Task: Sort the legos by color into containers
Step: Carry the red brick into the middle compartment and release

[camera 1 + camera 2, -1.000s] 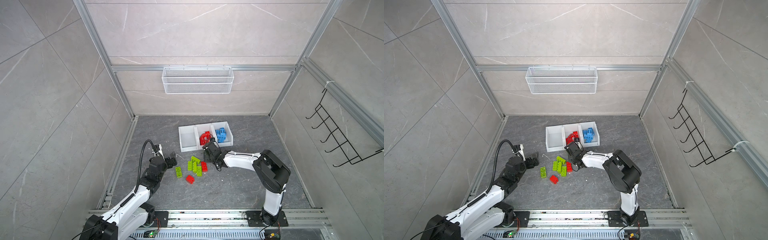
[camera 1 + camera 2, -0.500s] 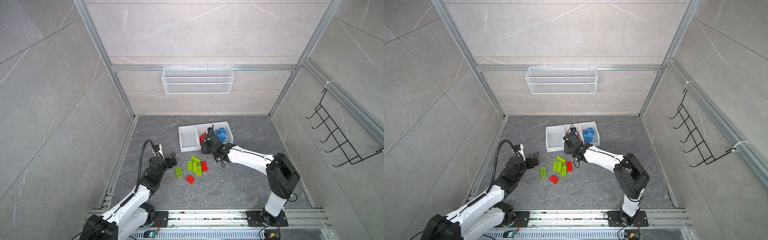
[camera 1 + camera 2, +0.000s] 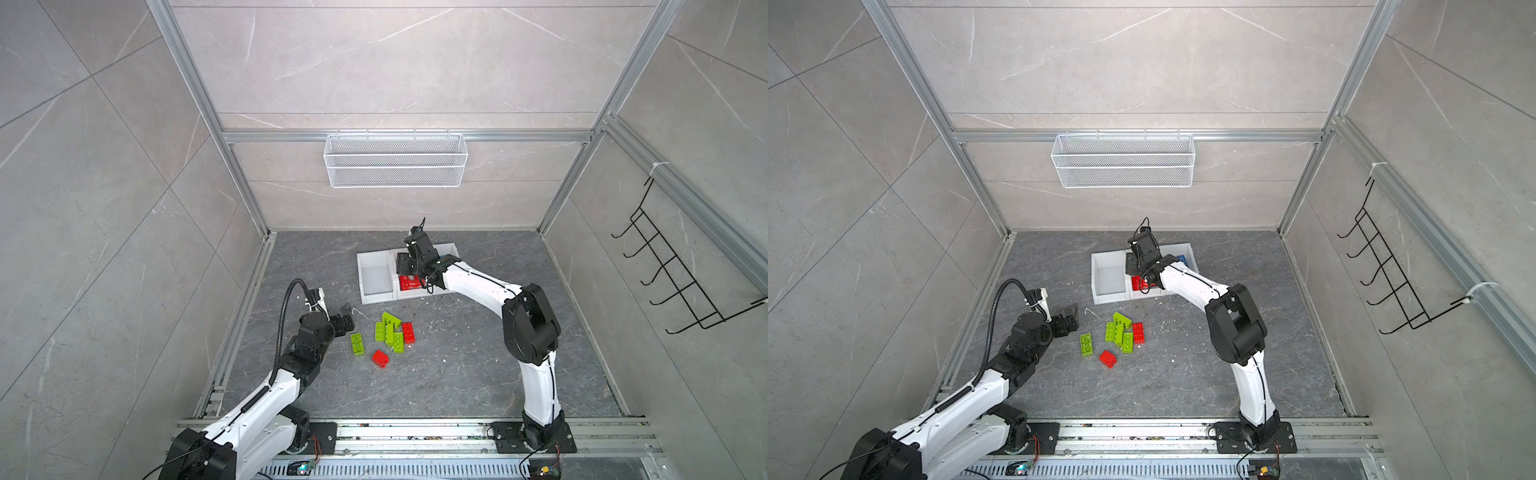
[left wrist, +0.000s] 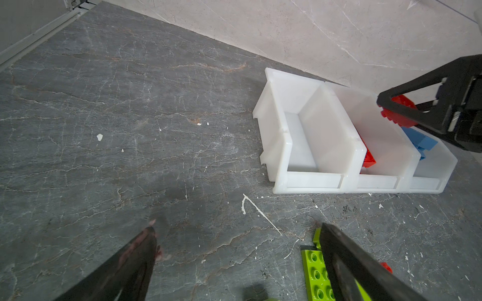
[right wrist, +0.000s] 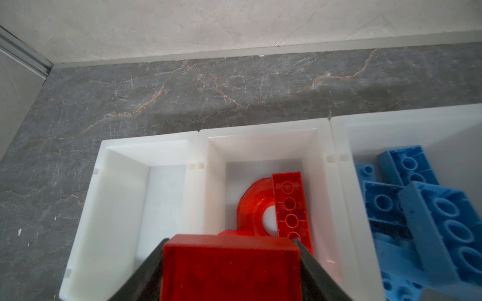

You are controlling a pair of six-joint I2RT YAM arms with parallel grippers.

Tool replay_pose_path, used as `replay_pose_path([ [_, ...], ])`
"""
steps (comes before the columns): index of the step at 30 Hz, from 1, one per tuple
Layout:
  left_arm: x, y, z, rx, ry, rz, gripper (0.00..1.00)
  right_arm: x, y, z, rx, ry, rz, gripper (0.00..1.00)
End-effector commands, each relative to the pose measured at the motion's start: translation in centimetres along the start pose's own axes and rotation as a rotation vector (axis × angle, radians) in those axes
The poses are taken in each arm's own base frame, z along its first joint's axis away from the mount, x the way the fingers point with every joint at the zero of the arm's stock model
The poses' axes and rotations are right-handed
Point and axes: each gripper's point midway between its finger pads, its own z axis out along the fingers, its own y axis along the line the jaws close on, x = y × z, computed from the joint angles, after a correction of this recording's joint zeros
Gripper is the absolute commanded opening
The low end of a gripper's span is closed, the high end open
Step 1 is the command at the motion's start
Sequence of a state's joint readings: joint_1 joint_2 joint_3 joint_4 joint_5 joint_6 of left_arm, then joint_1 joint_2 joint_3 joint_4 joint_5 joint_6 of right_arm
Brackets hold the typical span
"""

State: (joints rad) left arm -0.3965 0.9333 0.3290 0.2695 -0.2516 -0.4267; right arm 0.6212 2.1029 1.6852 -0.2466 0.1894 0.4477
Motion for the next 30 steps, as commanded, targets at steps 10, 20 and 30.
replay_pose_path([
  [10, -2.5, -0.8, -0.2, 0.017, -0.064, 0.012, 0.99, 0.9, -1.1, 2.8, 0.018, 0.079, -0.017, 0.47],
  [20, -2.6, -0.8, -0.3, 0.020, -0.071, 0.013, 0.99, 1.3, -1.9, 3.7, 0.013, 0.098, -0.003, 0.51],
  [30, -2.5, -0.8, -0.2, 0.022, -0.071, 0.012, 0.99, 0.3, -1.1, 1.6, -0.020, 0.085, -0.007, 0.69],
])
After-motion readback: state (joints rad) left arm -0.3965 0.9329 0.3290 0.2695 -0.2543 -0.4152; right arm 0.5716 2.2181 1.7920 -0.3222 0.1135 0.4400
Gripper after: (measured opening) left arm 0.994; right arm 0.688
